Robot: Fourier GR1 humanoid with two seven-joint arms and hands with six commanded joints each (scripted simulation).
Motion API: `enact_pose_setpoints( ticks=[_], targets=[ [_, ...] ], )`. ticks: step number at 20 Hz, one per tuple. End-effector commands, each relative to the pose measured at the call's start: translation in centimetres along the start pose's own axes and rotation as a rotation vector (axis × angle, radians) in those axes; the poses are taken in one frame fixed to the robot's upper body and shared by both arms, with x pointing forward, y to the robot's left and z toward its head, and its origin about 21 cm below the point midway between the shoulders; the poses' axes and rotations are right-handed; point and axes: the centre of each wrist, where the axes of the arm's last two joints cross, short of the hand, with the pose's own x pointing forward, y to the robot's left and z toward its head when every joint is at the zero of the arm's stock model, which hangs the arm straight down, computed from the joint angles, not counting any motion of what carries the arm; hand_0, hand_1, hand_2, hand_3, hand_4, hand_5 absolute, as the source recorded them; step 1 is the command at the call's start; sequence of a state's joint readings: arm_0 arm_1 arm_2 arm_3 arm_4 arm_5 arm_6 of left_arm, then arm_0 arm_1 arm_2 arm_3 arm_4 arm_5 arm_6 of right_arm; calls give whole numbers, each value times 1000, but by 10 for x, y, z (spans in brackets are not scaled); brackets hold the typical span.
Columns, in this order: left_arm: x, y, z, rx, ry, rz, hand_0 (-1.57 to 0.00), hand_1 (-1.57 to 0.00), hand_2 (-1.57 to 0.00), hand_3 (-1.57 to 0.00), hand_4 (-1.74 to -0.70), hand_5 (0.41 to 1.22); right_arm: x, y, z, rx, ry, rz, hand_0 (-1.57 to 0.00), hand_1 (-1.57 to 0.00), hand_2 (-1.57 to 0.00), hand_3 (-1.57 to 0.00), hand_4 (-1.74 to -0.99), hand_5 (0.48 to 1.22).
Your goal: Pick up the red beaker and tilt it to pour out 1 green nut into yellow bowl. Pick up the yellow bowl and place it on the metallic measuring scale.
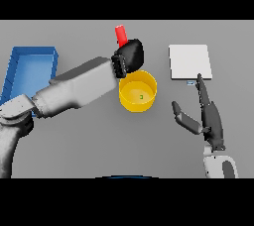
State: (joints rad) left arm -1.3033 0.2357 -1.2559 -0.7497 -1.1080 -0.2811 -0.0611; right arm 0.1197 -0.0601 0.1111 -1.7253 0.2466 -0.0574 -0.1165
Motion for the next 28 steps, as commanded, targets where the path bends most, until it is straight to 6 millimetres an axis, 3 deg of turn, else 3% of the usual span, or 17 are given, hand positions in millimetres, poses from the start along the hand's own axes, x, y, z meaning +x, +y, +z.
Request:
enact_pose_setpoints(
  ticks=[1,9,13,15,17,20,22,24,28],
  targets=[
    [0,2,-1,2,0,-27,-1571,-1571,-1571,-1571,-1734,1221,2,1,-2,-4,3,10,1,1,1,1,-1153,627],
    [5,25,-8,0,-13,-211,-1571,-1571,-1571,-1571,-1720,1221,0,-2,-2,-7,9,12,1,1,1,1,-1154,635],
    [-41,42,1,-2,52,-258,-1571,-1571,-1571,-1571,-1721,1221,0,5,-2,7,-3,-17,1,1,1,1,-1147,642],
    [-75,48,12,-4,113,-268,-1571,-1571,-1571,-1571,-1725,1221,0,4,1,8,-32,-11,1,1,1,1,-1154,654],
    [-107,53,26,29,193,-222,-1571,-1571,-1571,-1179,-1731,1221,0,1,-1,12,-27,6,1,1,1,1,-1160,660],
    [-172,53,55,59,400,-1,-1571,-1571,-1571,-1370,-1727,1221,0,9,-2,21,-24,-17,1,1,1,1,-1160,661],
    [-204,40,75,101,501,243,-1571,-1571,-1571,-1443,-1732,1221,0,7,-4,19,-27,-1,1,1,1,1,-1152,652],
    [-231,11,97,141,624,564,-1571,-1571,-1571,-1427,-1735,1221,1,7,-6,3,-26,45,1,1,1,1,-1140,637],
    [-255,-61,134,238,810,1015,-1571,-1571,-1571,-1430,-1739,1221,1,6,-13,19,-31,-12,1,1,1,1,-1110,623]
  ],
)
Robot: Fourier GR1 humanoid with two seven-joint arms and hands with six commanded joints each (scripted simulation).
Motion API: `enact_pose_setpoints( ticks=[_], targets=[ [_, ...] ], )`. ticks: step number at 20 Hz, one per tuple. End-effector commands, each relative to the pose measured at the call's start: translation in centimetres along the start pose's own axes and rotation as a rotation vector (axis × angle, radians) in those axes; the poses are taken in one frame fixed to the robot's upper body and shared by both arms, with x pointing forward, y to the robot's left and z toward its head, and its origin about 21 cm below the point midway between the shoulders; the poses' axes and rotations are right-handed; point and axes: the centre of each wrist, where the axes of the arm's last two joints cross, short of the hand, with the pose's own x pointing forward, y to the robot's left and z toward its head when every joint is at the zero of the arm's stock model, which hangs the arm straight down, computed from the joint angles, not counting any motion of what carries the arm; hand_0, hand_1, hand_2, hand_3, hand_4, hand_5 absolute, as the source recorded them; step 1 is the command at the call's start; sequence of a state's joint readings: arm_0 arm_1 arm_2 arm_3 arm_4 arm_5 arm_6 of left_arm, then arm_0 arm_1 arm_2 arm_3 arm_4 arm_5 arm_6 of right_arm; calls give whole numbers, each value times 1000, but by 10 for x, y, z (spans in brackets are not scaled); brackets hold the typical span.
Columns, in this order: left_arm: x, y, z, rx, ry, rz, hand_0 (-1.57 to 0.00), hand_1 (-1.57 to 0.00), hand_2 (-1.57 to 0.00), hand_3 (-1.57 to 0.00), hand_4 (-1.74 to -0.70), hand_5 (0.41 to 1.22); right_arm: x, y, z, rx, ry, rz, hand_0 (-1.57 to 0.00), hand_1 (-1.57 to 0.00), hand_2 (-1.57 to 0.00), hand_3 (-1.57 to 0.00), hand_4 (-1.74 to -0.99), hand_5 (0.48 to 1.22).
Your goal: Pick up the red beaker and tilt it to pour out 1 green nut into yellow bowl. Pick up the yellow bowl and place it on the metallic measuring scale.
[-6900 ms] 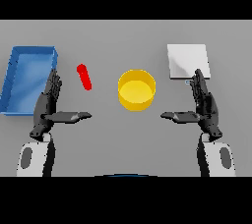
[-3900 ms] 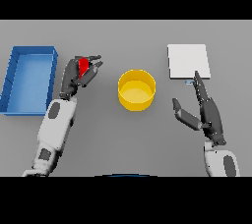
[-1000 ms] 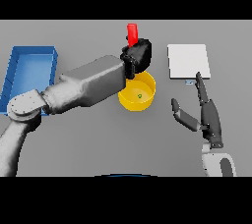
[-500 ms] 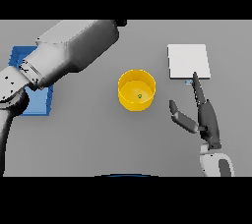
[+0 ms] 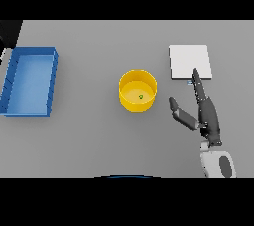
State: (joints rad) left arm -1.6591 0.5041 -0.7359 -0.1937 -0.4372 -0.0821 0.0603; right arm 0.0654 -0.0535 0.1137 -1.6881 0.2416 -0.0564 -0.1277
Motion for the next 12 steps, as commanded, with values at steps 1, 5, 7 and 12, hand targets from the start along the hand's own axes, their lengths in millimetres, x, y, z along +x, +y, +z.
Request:
enact_pose_setpoints(
  ticks=[1,5,7,12],
  targets=[
    [-15,-9,0,3,61,98,-1571,-1571,-1571,-1458,-1739,1221,1,2,1,15,-19,-33,1,1,1,1,-1093,623],
    [-86,-60,14,8,262,374,-1571,-1571,-1571,-1525,-1740,1221,-4,0,1,33,4,-45,1,1,1,1,-1106,642],
    [-104,-81,21,7,383,460,-1571,-1571,-1571,-1541,-1740,1221,-1,-1,3,55,-28,-53,1,1,1,1,-1141,657],
    [-136,-128,45,-5,613,688,-1571,-1571,-1571,-1488,-1741,1221,-5,-1,2,62,-24,-31,1,1,1,1,-1181,687]
  ],
)
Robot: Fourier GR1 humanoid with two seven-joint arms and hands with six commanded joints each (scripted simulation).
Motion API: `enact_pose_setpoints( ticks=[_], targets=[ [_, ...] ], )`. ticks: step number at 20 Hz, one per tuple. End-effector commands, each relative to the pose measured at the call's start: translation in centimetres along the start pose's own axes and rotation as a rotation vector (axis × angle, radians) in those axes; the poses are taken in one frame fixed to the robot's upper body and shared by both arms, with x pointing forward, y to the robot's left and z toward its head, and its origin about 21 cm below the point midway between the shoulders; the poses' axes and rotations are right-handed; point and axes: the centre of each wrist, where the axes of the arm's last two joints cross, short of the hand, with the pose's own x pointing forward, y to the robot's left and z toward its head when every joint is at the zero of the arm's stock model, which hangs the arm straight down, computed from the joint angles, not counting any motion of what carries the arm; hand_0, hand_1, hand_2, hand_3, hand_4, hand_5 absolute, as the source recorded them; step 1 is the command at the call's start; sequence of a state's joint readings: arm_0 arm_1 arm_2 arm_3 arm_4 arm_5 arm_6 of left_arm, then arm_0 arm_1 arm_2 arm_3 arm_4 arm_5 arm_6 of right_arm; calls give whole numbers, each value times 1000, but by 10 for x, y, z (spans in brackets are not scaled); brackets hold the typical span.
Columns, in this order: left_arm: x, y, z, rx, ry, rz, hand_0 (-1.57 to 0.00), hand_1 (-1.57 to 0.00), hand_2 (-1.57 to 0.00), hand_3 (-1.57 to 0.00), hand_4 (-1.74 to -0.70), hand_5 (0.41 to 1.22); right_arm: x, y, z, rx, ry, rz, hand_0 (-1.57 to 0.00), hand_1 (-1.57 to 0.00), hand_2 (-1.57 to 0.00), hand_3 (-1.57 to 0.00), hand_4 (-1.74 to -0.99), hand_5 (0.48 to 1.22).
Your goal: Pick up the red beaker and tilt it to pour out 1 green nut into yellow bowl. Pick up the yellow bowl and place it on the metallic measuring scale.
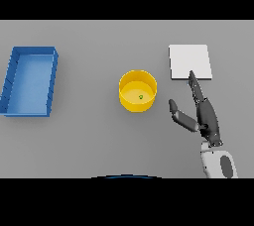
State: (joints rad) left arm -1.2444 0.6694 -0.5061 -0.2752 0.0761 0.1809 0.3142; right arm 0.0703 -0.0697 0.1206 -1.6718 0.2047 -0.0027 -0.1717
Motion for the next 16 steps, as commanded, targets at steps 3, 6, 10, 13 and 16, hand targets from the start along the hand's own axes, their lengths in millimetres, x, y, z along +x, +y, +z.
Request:
enact_pose_setpoints(
  ticks=[3,6,10,13,16],
  targets=[
    [-31,-21,8,-17,75,98,-1571,-1571,-1571,-1396,-1741,1221,3,-3,-3,-1,-4,28,1,1,1,1,-1192,704],
    [-56,-35,28,-29,110,170,-1571,-1571,-1571,-1379,-1741,1221,1,-4,-1,5,2,23,1,1,1,1,-1202,709],
    [-82,-53,54,-32,172,228,-1571,-1571,-1571,-1396,-1741,1221,-1,-5,0,-4,2,32,1,1,1,1,-1201,696],
    [-96,-66,70,-48,225,234,-1571,-1571,-1571,-1383,-1741,1221,-1,1,-3,-6,5,18,1,1,1,1,-1186,687],
    [-102,-70,80,-102,251,249,-1571,-1571,-1571,-1374,-1740,1008,2,-2,0,-1,1,11,1,1,1,1,-1169,680]
  ],
)
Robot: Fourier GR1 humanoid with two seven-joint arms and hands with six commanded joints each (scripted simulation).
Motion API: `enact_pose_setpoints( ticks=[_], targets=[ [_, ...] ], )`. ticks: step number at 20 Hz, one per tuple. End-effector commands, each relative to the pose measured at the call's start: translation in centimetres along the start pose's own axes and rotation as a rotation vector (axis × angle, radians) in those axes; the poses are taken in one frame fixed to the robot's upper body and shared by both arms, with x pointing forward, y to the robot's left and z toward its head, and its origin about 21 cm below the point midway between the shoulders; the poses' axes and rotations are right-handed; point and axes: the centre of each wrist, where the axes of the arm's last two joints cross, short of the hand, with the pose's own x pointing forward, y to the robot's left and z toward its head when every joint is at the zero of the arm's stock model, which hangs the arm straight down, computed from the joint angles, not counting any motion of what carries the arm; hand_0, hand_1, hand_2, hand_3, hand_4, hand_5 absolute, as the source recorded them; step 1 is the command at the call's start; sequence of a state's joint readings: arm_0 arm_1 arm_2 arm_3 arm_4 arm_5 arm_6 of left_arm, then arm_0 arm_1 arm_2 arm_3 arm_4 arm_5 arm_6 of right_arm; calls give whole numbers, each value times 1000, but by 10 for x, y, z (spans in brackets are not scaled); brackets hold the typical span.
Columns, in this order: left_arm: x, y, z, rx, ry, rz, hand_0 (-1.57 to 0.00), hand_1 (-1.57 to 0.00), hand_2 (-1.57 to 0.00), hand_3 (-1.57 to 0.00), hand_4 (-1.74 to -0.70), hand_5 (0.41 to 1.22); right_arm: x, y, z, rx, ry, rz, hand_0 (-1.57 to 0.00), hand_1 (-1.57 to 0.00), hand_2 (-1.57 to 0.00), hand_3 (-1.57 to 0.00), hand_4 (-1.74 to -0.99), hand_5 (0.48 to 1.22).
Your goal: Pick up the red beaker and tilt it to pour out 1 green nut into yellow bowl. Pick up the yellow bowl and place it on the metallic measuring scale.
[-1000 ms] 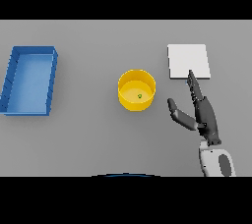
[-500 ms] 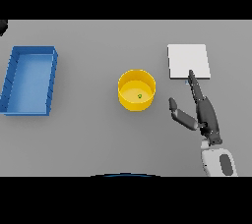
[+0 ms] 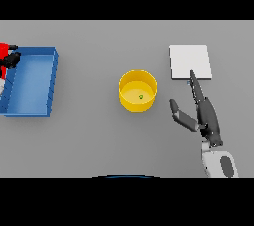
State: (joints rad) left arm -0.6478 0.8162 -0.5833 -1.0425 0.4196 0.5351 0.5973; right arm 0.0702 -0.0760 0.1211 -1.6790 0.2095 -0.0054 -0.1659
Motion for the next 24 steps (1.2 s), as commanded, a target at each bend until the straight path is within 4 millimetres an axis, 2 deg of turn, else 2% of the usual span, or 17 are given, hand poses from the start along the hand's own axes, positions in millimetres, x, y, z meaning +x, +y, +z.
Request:
enact_pose_setpoints(
  ticks=[1,2,3,4,5,7,9,12,15,20,22,24],
  targets=[
    [-2,-2,3,-33,12,-19,-1571,-1571,-1571,-1366,-1735,955,0,0,0,-2,5,-1,1,1,1,1,-1168,679],
    [-5,-3,5,-63,14,-50,-1571,-1571,-1571,-1407,-1661,888,0,0,-1,-3,9,1,1,1,1,1,-1165,678],
    [-5,1,8,-93,-1,-63,-1571,-1571,-1571,-1368,-1493,827,-1,2,-1,0,12,8,1,1,1,1,-1165,675],
    [-4,5,13,-129,-41,-110,-1571,-1545,-1489,-1238,-1311,774,-2,-1,-2,-8,24,13,1,1,1,1,-1163,671],
    [-4,7,15,-166,-81,-141,-1495,-1380,-1311,-1098,-1155,740,-1,2,-4,1,23,15,1,1,1,1,-1159,669],
    [-13,10,19,-267,-96,-157,-1003,-883,-839,-707,-933,697,-3,1,-2,4,12,16,1,1,1,1,-1162,671],
    [-17,16,19,-301,-100,-170,-641,-565,-536,-452,-823,667,-4,0,0,4,3,16,1,1,1,1,-1151,677],
    [-18,11,18,-289,-107,-251,-328,-289,-274,-231,-750,647,-2,-1,1,2,0,8,1,1,1,1,-1148,688],
    [-15,4,11,-249,-111,-256,-167,-147,-140,-118,-724,647,-3,0,0,6,10,20,1,1,1,1,-1164,688],
    [-14,4,10,-200,-188,-222,-54,-48,-45,-38,-711,663,2,5,1,15,22,94,1,1,1,1,-1163,677],
    [-14,4,13,-200,-212,-206,-34,-30,-29,-24,-710,679,5,1,-7,80,-2,137,1,1,1,1,-1132,703],
    [-12,6,13,-186,-202,-204,-22,-19,-18,-15,-710,689,9,-1,-14,198,-37,217,1,1,1,1,-1153,728]
  ],
)
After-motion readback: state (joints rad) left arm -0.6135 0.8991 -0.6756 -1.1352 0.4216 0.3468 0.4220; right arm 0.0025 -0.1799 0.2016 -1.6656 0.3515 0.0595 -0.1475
